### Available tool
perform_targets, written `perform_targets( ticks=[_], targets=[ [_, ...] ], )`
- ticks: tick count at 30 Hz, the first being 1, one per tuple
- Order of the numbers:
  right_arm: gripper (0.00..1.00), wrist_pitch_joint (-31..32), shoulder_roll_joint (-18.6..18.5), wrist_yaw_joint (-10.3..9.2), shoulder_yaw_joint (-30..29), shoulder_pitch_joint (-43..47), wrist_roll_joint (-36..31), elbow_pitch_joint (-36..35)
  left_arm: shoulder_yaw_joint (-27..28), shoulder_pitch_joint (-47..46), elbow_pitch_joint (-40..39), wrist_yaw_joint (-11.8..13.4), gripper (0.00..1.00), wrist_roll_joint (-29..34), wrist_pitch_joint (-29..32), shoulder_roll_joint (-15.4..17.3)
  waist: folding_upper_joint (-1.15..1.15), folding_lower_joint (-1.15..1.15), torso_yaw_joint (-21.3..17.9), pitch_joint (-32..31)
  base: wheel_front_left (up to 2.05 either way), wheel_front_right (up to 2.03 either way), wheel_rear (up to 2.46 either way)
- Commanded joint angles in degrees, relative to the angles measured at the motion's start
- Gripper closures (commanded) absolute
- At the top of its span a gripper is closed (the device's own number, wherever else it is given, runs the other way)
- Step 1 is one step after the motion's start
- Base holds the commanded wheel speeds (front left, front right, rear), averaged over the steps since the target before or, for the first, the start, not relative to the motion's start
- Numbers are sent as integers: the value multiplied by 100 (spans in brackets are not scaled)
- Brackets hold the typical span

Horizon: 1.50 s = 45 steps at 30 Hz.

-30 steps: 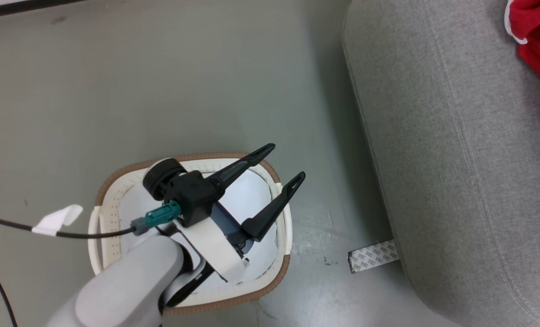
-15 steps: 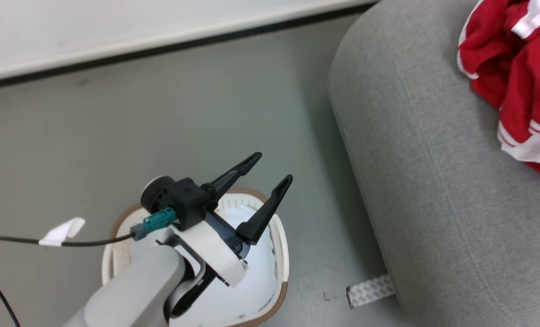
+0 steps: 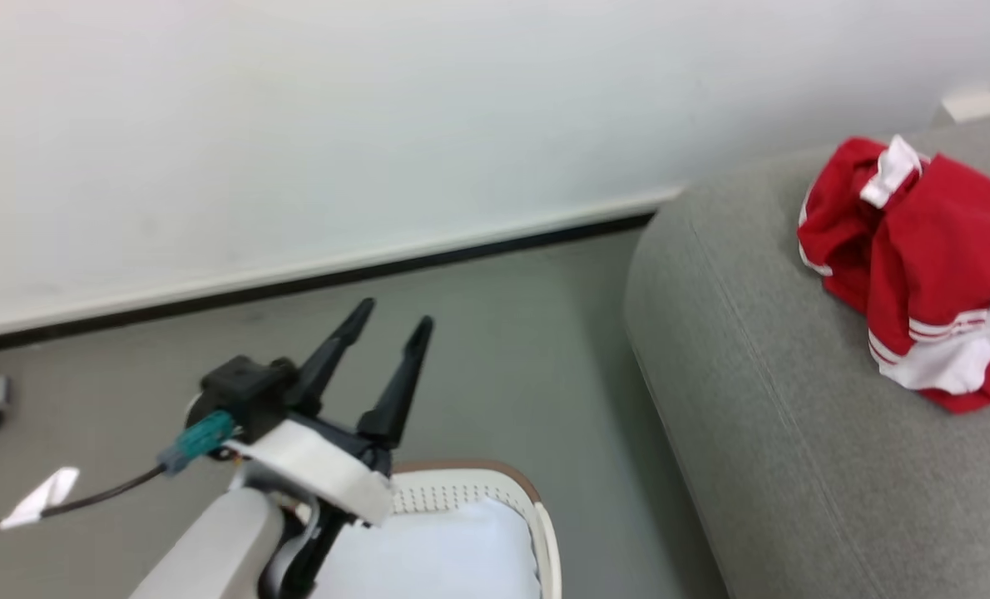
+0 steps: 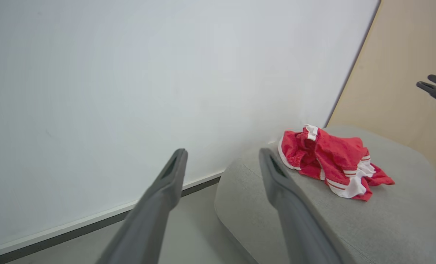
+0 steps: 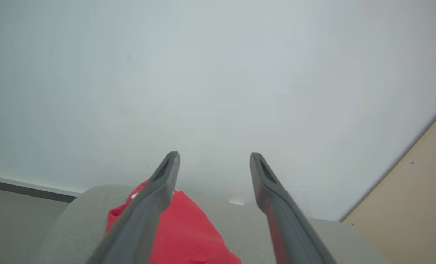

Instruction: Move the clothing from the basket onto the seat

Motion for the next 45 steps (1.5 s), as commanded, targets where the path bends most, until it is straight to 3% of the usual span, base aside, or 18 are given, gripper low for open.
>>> perform_targets(
  ticks=[1, 7, 14, 17, 20, 21, 32, 45],
  targets=[
    [0, -74, 47, -14, -81, 355, 81, -239, 221, 263, 40, 37, 0, 65, -1, 2, 0, 1, 333, -484, 0, 0, 0],
    [0, -155, 472, -13, -440, 1164, 156, -1161, 1108, 852, 77, 107, 0, 272, -2, -45, 0, 1, 582, -729, 0, 0, 0],
    [0, -166, 1272, -14, -932, 2283, -111, -2163, 1958, 1464, 55, 40, 0, 867, -2, -259, 0, 1, 873, -771, 0, 0, 0],
    [0, -167, 1829, -13, -1152, 2970, -402, -2776, 2417, 1815, -10, -16, 0, 1238, -3, -480, 0, 1, 989, -766, 0, 0, 0],
    [0, -167, 2161, -13, -1171, 3393, -542, -3091, 2803, 2063, -85, -34, 0, 1510, -3, -707, 0, 1, 1032, -757, 0, 0, 0],
    [0, -160, 2413, -13, -1207, 3726, -699, -3279, 3121, 2269, -67, -110, 0, 1678, -3, -950, 0, 1, 1057, -740, 0, 0, 0],
    [0, -161, 2998, -13, -1302, 4186, -917, -3324, 3611, 2575, 61, -390, 0, 2093, -3, -1394, 0, 1, 1002, -676, 0, 0, 0],
    [0, -161, 3162, -13, -1335, 4077, -981, -3209, 3617, 2482, 177, -455, 0, 1991, -3, -1455, 0, 1, 982, -652, 0, 0, 0]
  ],
)
